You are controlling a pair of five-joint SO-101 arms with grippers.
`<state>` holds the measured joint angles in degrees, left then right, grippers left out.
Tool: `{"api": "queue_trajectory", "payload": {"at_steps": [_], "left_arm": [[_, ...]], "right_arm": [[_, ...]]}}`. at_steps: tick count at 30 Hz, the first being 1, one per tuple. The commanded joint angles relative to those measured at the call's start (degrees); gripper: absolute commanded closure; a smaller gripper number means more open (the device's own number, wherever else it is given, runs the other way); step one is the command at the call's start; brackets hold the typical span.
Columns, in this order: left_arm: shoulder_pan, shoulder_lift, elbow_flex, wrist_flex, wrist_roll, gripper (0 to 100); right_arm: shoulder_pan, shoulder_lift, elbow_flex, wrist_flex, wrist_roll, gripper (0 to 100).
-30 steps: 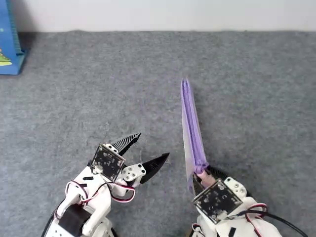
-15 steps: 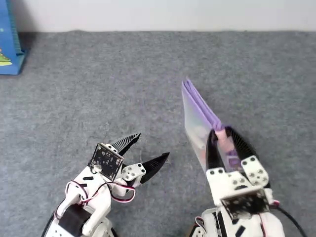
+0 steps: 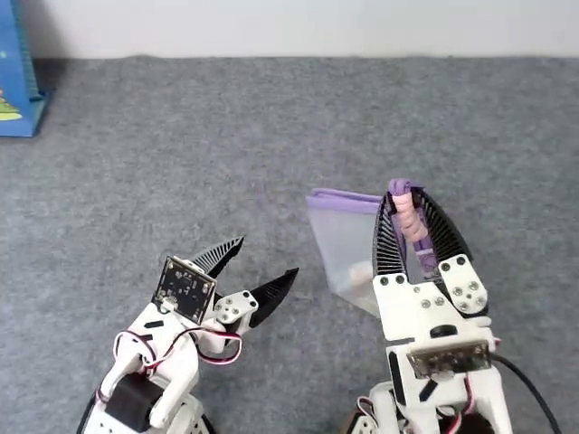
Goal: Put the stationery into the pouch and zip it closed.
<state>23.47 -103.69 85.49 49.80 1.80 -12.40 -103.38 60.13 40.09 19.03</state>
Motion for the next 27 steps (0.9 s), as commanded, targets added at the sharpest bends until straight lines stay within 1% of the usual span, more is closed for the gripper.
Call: {"api": "queue_trajectory", "payload": {"at_steps": [1,3,7,12,17,21,24,27], "left_arm": [[-0.26,-0.79,-1.71,-1.67,0.53,70],[-0.26,-0.79,-1.8,-1.67,0.53,70],[-0.26,-0.79,-1.8,-1.58,0.53,70],[0.09,-0.79,-1.89,-1.41,0.53,70],[0.62,-0.79,-1.89,-1.41,0.53,70],[3.6,-0.79,-2.07,-0.44,0.97,70],[5.27,-0.79,-2.95,-0.35,6.33,70],[5.45,-0.79,-4.35,-0.62,12.22,70]], "right_arm": [[-4.62,0.04,-0.62,2.95,4.66,99.1],[-6.81,0.04,-0.62,5.32,6.77,99.1],[-5.41,1.27,-0.79,6.46,7.3,99.1],[0.57,5.49,-0.79,-2.42,3.08,99.1],[-1.01,9.1,-0.97,-6.46,2.81,99.1],[-2.86,10.95,-0.97,-9.71,2.81,99.1],[-4.62,13.41,-0.97,-12.35,2.81,99.1],[-5.85,17.01,-1.05,-15.16,2.64,99.1]]}}
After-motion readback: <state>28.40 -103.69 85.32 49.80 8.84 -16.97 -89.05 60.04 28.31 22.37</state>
